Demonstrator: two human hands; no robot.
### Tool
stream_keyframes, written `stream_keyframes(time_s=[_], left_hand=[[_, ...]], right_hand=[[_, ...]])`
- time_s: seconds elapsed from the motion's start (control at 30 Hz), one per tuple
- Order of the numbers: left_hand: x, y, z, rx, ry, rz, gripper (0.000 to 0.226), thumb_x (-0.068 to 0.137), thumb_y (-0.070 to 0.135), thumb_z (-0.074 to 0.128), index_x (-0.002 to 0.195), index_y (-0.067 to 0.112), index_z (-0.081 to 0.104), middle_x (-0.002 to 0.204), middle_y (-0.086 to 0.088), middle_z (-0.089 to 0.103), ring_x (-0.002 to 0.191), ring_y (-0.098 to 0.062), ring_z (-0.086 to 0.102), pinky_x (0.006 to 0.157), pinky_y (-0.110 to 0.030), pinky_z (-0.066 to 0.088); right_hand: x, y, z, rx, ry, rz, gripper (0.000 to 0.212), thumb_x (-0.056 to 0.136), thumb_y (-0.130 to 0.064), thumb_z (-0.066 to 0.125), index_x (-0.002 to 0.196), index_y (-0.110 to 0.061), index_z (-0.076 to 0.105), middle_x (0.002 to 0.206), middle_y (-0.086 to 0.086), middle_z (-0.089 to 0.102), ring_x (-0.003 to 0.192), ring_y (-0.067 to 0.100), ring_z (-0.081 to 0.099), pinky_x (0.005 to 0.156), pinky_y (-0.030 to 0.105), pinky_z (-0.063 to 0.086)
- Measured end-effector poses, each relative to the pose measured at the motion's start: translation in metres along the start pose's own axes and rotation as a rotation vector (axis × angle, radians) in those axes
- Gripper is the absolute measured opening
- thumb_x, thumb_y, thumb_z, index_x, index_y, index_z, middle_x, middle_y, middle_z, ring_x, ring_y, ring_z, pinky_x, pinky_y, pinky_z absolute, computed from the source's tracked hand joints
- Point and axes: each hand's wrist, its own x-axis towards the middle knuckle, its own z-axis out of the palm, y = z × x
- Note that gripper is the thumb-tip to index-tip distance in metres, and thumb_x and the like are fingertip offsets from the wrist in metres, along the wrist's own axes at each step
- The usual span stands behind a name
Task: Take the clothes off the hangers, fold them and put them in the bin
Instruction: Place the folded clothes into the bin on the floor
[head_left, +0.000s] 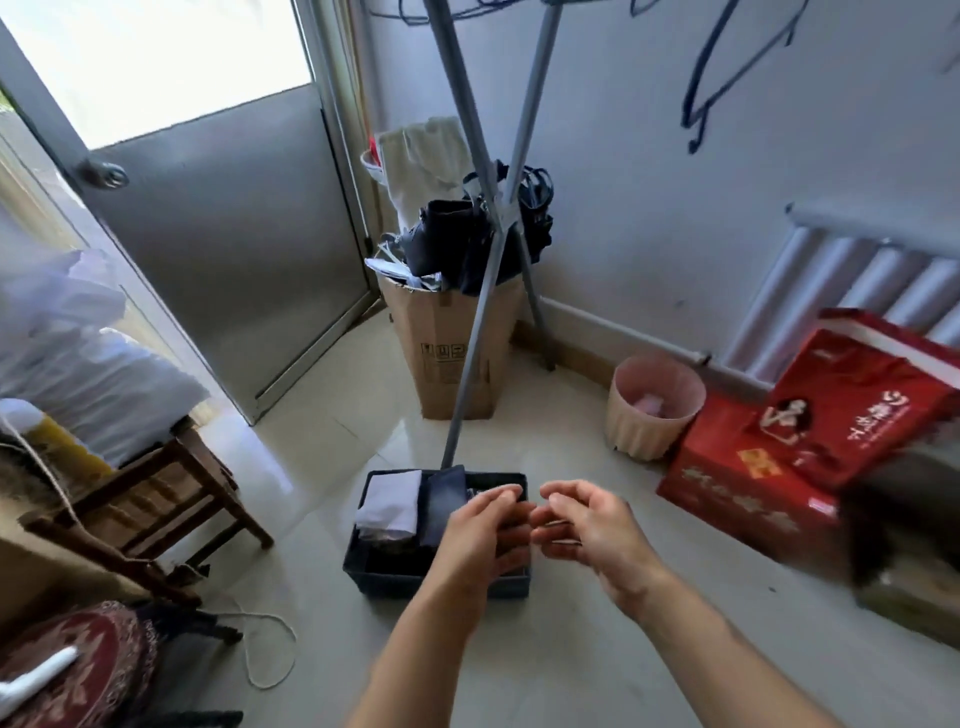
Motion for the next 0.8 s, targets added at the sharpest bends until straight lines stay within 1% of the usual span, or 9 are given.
stream_keyframes(time_s=[0.07,0.2,0.33,0.43,0.53,0.63,0.7,0.77,0.8], left_hand=[[-0.025,0.005,0.032,0.039,-0.062,0.012,0.022,0.100,0.021,0.051,0.115,0.012,0.065,0.099,-0.011,0.071,0.087,-0.023,0.064,0.073,-0.031,0.052],[-0.064,0.008,0.099,0.090,-0.177,0.019,0.022,0.099,0.022,0.054,0.114,0.011,0.065,0.096,-0.010,0.072,0.083,-0.022,0.066,0.075,-0.032,0.051],[-0.097,0.003,0.160,0.184,-0.290,0.047,0.020,0.101,0.024,0.051,0.111,0.016,0.066,0.100,-0.007,0.075,0.090,-0.023,0.070,0.077,-0.033,0.054],[-0.120,-0.004,0.210,0.244,-0.363,0.084,0.019,0.101,0.026,0.051,0.106,0.019,0.068,0.094,-0.004,0.076,0.093,-0.023,0.071,0.077,-0.032,0.054],[-0.147,-0.016,0.265,0.289,-0.461,0.094,0.021,0.099,0.028,0.053,0.108,0.019,0.069,0.095,-0.005,0.076,0.094,-0.023,0.070,0.081,-0.034,0.054],[-0.171,-0.028,0.317,0.308,-0.554,0.094,0.022,0.099,0.028,0.053,0.110,0.018,0.070,0.097,-0.006,0.075,0.090,-0.022,0.071,0.084,-0.037,0.053],[-0.187,-0.035,0.355,0.310,-0.601,0.090,0.022,0.098,0.028,0.055,0.110,0.018,0.070,0.097,-0.008,0.075,0.089,-0.024,0.070,0.084,-0.039,0.052],[-0.201,-0.043,0.397,0.300,-0.648,0.093,0.022,0.097,0.029,0.057,0.111,0.017,0.070,0.097,-0.007,0.074,0.090,-0.025,0.070,0.086,-0.041,0.053],[-0.208,-0.046,0.418,0.292,-0.684,0.095,0.022,0.097,0.028,0.057,0.111,0.016,0.069,0.094,-0.006,0.074,0.087,-0.024,0.070,0.084,-0.040,0.055]], right_hand=[[-0.034,-0.014,-0.029,-0.007,0.028,-0.022,0.015,0.099,-0.010,0.048,0.104,-0.009,0.062,0.080,0.010,0.070,0.069,0.022,0.066,0.063,0.031,0.053],[-0.092,-0.031,-0.089,0.028,0.120,-0.067,0.013,0.098,-0.009,0.050,0.102,-0.009,0.062,0.076,0.007,0.069,0.064,0.020,0.064,0.060,0.029,0.052],[-0.140,-0.044,-0.148,0.014,0.198,-0.100,0.015,0.099,-0.012,0.050,0.106,-0.009,0.063,0.078,0.007,0.070,0.067,0.019,0.066,0.064,0.031,0.054],[-0.177,-0.050,-0.197,0.015,0.257,-0.140,0.016,0.099,-0.012,0.050,0.106,-0.008,0.064,0.078,0.008,0.071,0.068,0.020,0.067,0.065,0.030,0.055],[-0.215,-0.050,-0.251,0.000,0.329,-0.163,0.015,0.099,-0.014,0.051,0.103,-0.011,0.065,0.079,0.009,0.072,0.070,0.020,0.068,0.067,0.031,0.056],[-0.249,-0.048,-0.303,0.005,0.398,-0.177,0.015,0.098,-0.015,0.052,0.101,-0.012,0.066,0.080,0.011,0.073,0.070,0.019,0.069,0.063,0.029,0.056],[-0.272,-0.048,-0.342,0.016,0.447,-0.193,0.014,0.097,-0.014,0.053,0.099,-0.013,0.067,0.080,0.010,0.074,0.069,0.018,0.069,0.061,0.028,0.054],[-0.297,-0.049,-0.382,-0.001,0.504,-0.213,0.014,0.097,-0.014,0.054,0.099,-0.013,0.068,0.080,0.008,0.074,0.069,0.016,0.068,0.059,0.026,0.052],[-0.310,-0.051,-0.401,-0.006,0.530,-0.225,0.014,0.097,-0.014,0.054,0.099,-0.012,0.067,0.078,0.008,0.073,0.067,0.016,0.068,0.059,0.026,0.052]])
